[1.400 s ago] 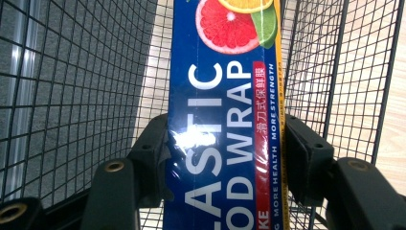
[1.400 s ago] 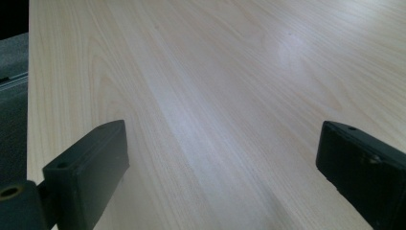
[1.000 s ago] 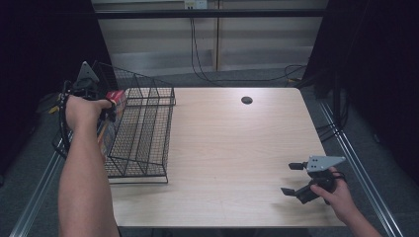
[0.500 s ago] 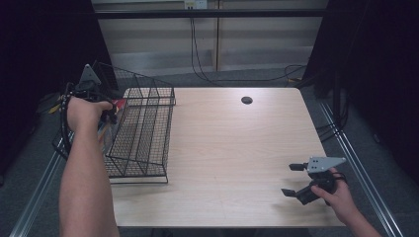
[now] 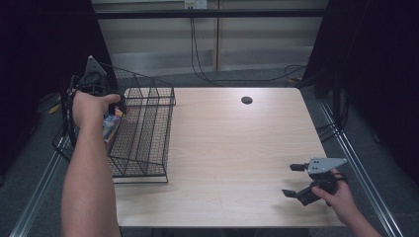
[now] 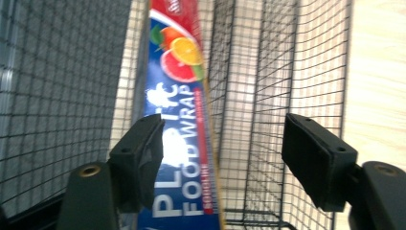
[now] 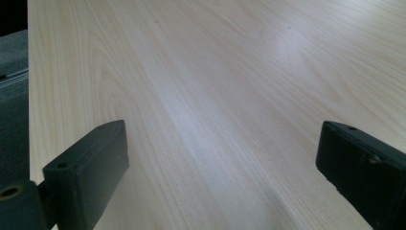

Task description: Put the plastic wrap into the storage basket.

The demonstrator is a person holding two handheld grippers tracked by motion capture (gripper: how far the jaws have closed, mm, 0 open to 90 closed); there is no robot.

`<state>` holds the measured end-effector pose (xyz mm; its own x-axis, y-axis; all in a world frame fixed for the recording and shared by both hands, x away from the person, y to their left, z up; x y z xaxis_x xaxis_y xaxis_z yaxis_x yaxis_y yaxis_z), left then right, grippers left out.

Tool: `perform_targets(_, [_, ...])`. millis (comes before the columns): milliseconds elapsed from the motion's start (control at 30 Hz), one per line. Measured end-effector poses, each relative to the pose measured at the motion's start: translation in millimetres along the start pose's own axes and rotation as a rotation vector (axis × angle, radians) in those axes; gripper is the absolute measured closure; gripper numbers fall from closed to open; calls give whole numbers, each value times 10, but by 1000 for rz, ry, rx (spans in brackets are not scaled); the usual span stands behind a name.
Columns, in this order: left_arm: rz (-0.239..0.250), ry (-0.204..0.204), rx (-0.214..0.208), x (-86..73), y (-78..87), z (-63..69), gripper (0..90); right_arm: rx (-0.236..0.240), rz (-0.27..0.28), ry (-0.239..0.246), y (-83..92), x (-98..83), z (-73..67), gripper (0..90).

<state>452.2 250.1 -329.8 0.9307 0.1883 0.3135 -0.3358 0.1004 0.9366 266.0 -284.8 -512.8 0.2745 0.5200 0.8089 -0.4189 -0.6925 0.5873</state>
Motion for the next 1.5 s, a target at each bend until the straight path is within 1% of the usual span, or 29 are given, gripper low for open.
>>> perform_targets(67, [9,-6,-11,-3,23,45,286,-8,8,-5,6,8,4,41])
perform_targets(100, [11,2,-26,-8,35,80,282,-10,7,-3,8,14,6,41])
perform_targets(133, [13,-5,-31,-12,49,102,278,-5,9,-1,11,20,7,41])
perform_targets(167, [12,-25,-33,-12,65,117,272,-5,9,-1,10,24,7,41])
perform_targets(200, [21,-34,-38,-15,75,143,263,-5,8,3,8,26,8,41])
perform_targets(233, [30,-36,-45,-17,81,164,249,-5,7,3,6,27,7,41])
perform_targets(267, [32,-28,-54,-22,85,188,242,-5,7,5,5,29,7,41])
perform_targets(300, [25,-38,-61,-31,91,204,244,-1,7,5,3,31,3,41])
perform_targets(333, [28,-43,-65,-35,95,228,244,-11,10,5,3,33,7,41])
perform_targets(367, [38,-40,-70,-34,97,253,244,-8,11,4,5,34,7,41])
perform_targets(433, [35,-63,-79,-41,103,286,241,-10,14,4,8,38,11,41])
perform_targets(467, [38,-61,-86,-47,101,313,239,-11,15,0,10,39,13,41])
perform_targets(533, [41,-77,-95,-57,95,357,234,-11,15,2,10,40,14,41])
perform_targets(667, [41,-111,-119,-88,76,451,221,-10,12,6,5,45,9,41])
perform_targets(733, [43,-122,-129,-104,62,498,212,-11,11,7,0,48,8,41])
perform_targets(767, [48,-119,-134,-112,58,525,210,-10,11,7,-1,50,7,41])
perform_targets(800, [46,-135,-135,-118,56,538,207,-10,14,9,-5,52,8,41])
perform_targets(933, [43,-165,-156,-150,33,624,201,-8,12,9,-6,55,11,41])
perform_targets(1000, [54,-171,-179,-160,20,669,201,-6,11,11,-8,55,13,41])
perform_targets(1067, [44,-194,-186,-189,-8,721,201,-5,9,13,-13,55,12,41])
perform_targets(1200, [35,-223,-221,-242,-64,849,199,3,9,12,-19,56,3,41])
perform_targets(1333, [29,-261,-246,-288,-121,973,195,-1,8,14,-19,57,7,41])
perform_targets(1433, [29,-280,-260,-314,-156,1044,190,5,5,16,-19,55,3,41])
perform_targets(1500, [29,-290,-273,-334,-183,1084,182,-2,10,17,-21,57,5,41])
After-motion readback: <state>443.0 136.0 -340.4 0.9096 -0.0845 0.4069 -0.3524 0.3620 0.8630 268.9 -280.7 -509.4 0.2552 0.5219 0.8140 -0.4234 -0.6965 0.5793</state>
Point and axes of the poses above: each handheld gripper's, and its own axes: y roughly backward along the jaws, x roughly out of its top, z roughly to its right, the point moved 6 cm from there along -y, roughly forward along the jaws, and after that the axes turned 7 degrees about y, right-handed, at the moved point
